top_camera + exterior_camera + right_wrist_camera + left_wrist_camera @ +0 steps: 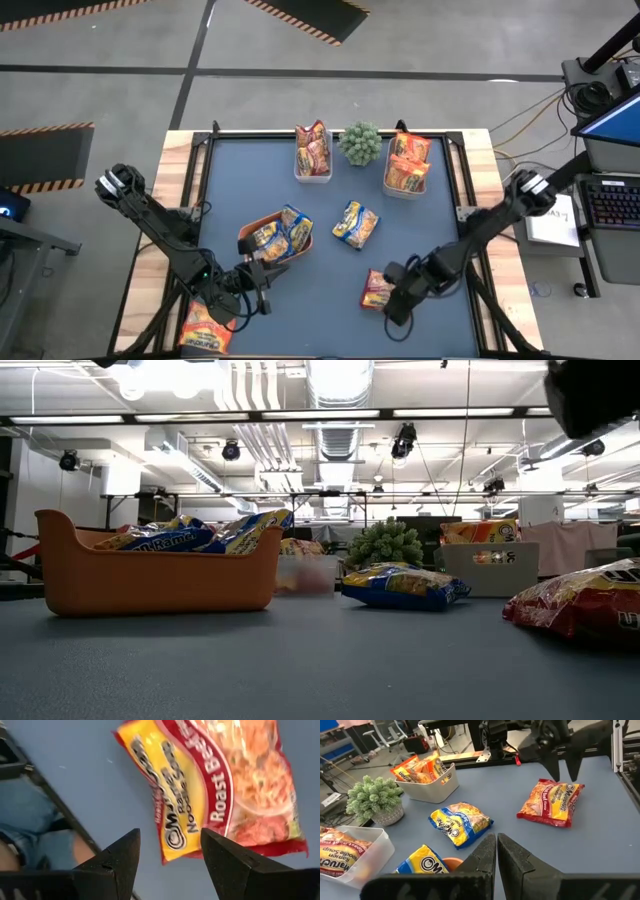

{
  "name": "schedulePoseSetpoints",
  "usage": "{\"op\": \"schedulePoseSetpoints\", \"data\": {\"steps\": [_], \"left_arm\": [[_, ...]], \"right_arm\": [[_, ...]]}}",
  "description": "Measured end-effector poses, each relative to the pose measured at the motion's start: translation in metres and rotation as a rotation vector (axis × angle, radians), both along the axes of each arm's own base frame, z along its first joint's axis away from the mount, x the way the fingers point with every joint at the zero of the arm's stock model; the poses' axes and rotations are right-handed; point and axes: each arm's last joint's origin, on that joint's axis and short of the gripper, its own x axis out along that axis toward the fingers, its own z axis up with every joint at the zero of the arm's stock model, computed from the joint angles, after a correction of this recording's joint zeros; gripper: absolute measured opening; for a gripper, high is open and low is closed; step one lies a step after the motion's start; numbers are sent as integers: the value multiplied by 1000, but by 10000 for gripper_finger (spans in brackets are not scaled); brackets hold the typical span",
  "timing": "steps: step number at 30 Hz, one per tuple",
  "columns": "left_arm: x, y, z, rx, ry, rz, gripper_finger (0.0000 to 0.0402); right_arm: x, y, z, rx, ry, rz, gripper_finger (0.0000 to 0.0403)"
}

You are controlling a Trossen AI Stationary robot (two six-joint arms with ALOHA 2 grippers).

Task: Sort Maruchan noodles
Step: Put the red noodle pack into the transparent bin

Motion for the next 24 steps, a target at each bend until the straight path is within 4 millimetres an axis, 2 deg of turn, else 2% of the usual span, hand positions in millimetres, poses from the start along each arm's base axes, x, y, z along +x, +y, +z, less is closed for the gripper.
{"op": "schedulePoseSetpoints", "data": {"steps": [5,10,13,19,24], "left_arm": [[0,0,0,39,14,-12,0],[1,1,0,61,21,-15,0],[1,2,0,73,24,-16,0],[5,5,1,75,21,2,0],[8,9,1,66,11,19,0]], "right_arm": [[-4,9,-16,-30,86,-38,187],[-13,11,-23,-65,194,-65,151],[-14,11,-24,-76,199,-77,126],[-7,10,-29,-170,98,-102,84],[10,11,-26,-253,-159,-130,61]]}}
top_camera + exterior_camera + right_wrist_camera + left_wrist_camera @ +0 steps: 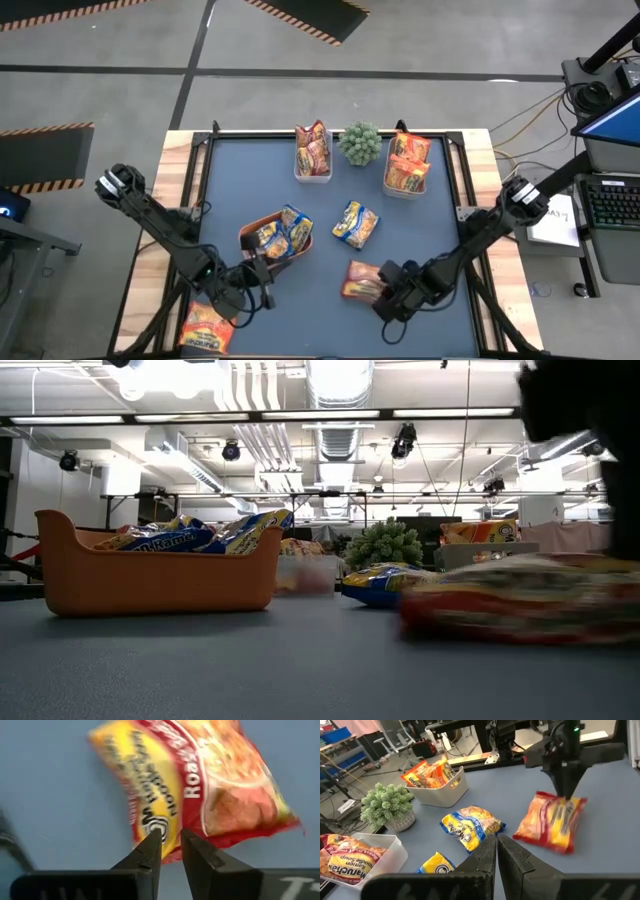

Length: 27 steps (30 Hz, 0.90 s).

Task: Sort Maruchan noodles
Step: Put the red noodle pack into the transparent bin

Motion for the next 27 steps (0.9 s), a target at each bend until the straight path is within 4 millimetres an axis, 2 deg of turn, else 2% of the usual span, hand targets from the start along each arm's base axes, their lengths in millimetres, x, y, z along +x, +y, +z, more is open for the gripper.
{"op": "schedulePoseSetpoints", "data": {"steps": [2,8,14,20,27], "left_arm": [[1,0,1,-7,-9,3,0],[8,0,5,-67,-25,-60,0],[34,-5,-4,-103,-66,-170,0],[70,-5,-33,-152,-90,-296,0],[117,-6,-66,-192,-54,-348,0]], "right_arm": [[4,0,6,-26,-87,11,58],[2,-3,27,-71,-186,55,59],[-11,-4,38,-162,-230,88,58],[-25,-3,28,-186,-217,91,58],[-41,-6,8,-156,-176,18,58]]}}
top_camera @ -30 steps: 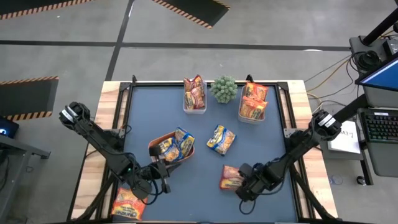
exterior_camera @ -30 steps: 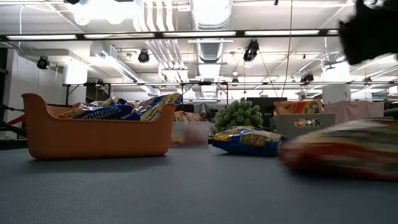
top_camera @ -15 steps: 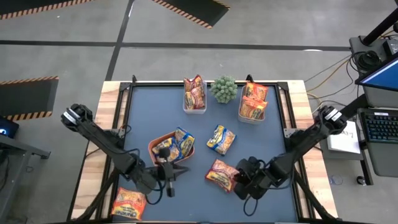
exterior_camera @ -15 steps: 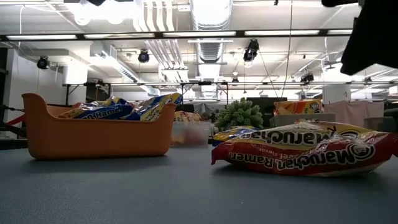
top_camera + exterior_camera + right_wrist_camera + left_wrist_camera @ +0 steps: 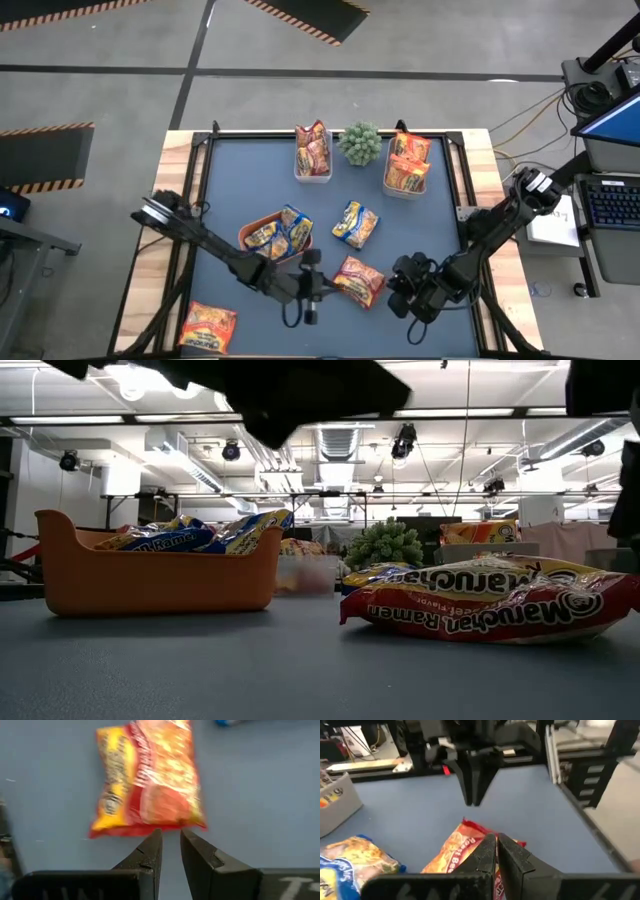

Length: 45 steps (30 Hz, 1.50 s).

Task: Sort Maruchan noodles
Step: Put the red noodle pack into the transparent bin

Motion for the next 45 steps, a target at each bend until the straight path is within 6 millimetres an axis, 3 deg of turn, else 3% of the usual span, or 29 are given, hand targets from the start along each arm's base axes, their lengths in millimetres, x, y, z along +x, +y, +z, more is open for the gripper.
{"op": "schedulePoseSetpoints", "data": {"steps": [6,10,19,26,36,45], "left_arm": [[20,-4,-26,57,53,-18,0],[23,-3,-39,66,109,-4,0],[20,-3,-50,88,169,-2,0],[18,-1,-59,99,217,7,0],[21,4,-77,103,261,39,0],[23,9,-91,80,295,72,0]], "right_arm": [[-3,-2,-6,62,3,-86,59],[-4,-2,-4,153,27,-126,73],[-5,-3,-1,202,13,-193,196],[-13,-13,-19,192,-13,-305,268],[-18,-21,-51,314,-201,-310,283],[-18,-30,-58,339,-337,-314,283]]}}
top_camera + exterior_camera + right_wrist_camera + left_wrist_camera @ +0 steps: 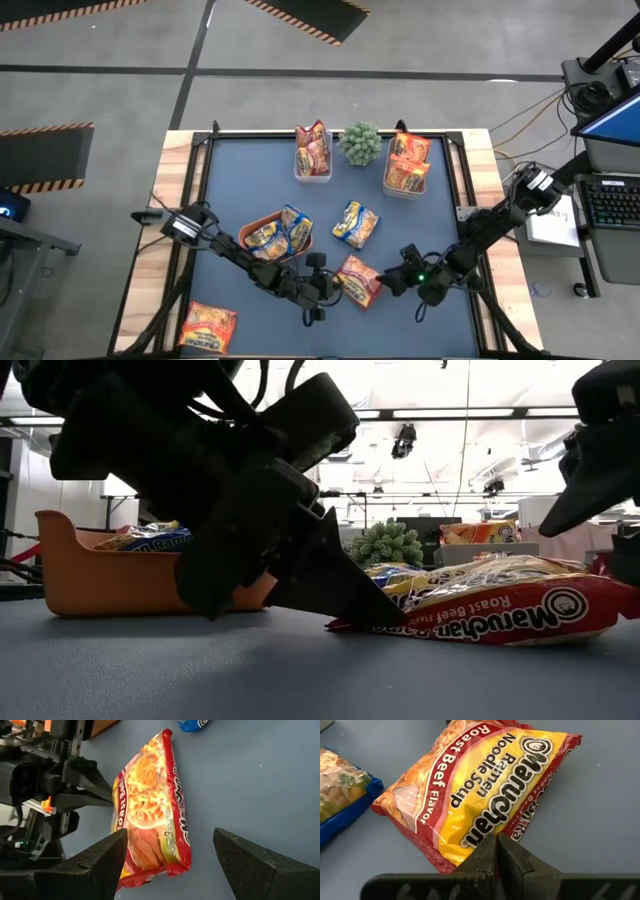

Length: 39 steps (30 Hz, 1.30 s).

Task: Sort Maruchan noodles
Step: Put the red noodle pack into the transparent bin

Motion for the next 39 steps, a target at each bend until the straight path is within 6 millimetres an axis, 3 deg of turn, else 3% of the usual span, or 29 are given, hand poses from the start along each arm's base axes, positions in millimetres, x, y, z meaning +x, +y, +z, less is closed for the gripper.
{"op": "schedulePoseSetpoints", "data": {"steps": [9,18,28,39], "left_arm": [[0,1,0,-2,0,3,0],[0,1,0,-5,-1,2,0],[0,1,0,-11,-5,4,0],[1,1,0,-16,-9,6,0]], "right_arm": [[3,-1,1,-9,-5,6,283],[14,9,-19,-37,-44,76,270],[32,17,-7,-52,-98,107,256],[44,11,-4,-96,-142,99,250]]}}
